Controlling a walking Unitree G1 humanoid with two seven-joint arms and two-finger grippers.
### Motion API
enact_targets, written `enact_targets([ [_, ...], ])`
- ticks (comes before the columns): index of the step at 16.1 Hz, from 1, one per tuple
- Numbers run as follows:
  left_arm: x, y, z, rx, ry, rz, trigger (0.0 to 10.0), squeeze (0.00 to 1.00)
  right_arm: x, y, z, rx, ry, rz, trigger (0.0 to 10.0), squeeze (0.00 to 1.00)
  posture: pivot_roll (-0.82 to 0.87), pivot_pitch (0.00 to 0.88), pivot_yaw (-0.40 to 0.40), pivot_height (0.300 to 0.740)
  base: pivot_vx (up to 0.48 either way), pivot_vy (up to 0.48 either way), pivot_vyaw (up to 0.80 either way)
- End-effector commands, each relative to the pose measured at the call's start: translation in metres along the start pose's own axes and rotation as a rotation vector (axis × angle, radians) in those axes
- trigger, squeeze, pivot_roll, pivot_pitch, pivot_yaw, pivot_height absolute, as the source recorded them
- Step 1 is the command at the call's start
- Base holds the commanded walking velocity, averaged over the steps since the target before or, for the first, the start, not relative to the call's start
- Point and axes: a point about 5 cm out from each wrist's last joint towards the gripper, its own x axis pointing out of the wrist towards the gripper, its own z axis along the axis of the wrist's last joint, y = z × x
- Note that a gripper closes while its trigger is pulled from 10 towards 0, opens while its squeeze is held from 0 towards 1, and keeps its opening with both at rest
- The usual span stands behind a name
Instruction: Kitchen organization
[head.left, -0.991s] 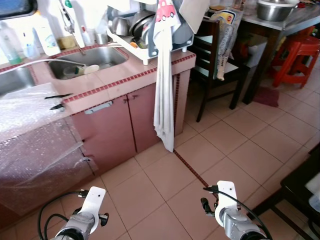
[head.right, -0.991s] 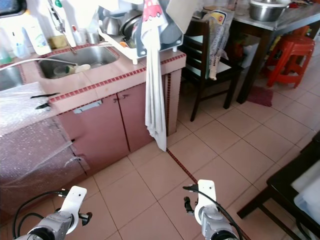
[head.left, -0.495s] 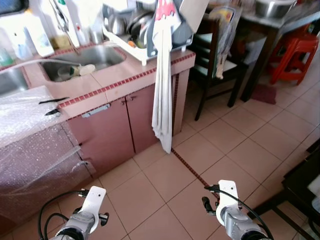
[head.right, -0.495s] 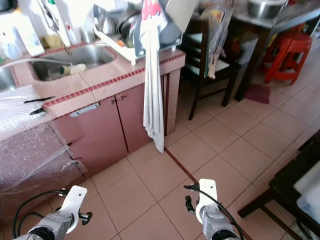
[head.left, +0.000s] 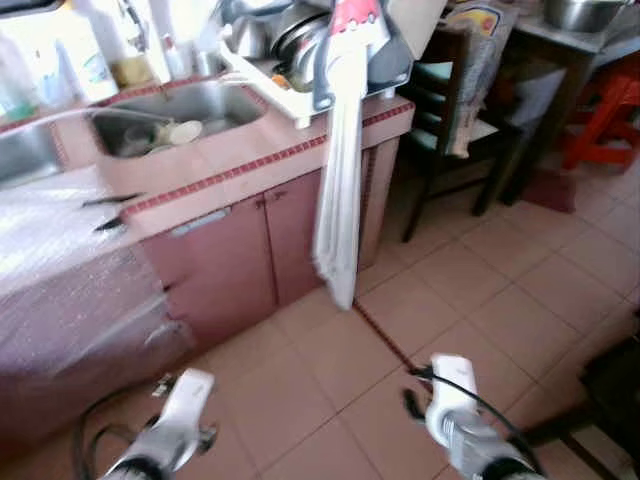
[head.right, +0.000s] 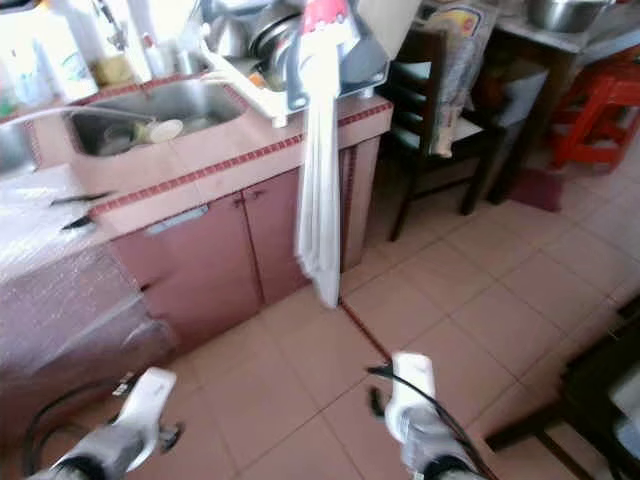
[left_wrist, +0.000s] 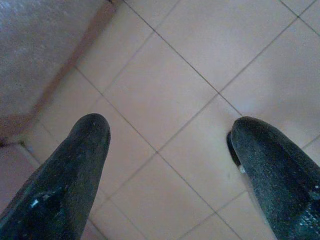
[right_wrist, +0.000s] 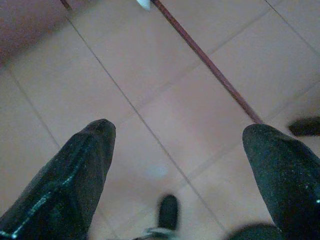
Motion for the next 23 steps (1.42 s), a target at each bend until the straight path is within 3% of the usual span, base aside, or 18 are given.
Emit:
enact_targets([
  [1,0.0000,-0.0039,0.0096,0.009,-0.029,-0.015,10.0,0.00,-0.0010,-0.0089,-0.0026,0.003,0.009,-0.027,10.0,0.00,-0.13,0.013,0.031,0.740,0.416,0.000,0.00],
  [12,-0.0001,-0.0034,0.0094,0.027,-0.025,-0.022,10.0,0.00,-0.0010,-0.0077,-0.0032,0.013,0.012,-0.024,10.0,0.00,-0.13,0.015,0.035,0.740,0.414,0.000,0.00],
  [23,0.0000,-0.0079,0.0089,-0.067,-0.038,-0.062,10.0,0.00,-0.0023,-0.0126,-0.0062,0.107,-0.007,-0.030,10.0,0.00,-0.08,0.000,0.006,0.740,0.000,0.000,0.00],
])
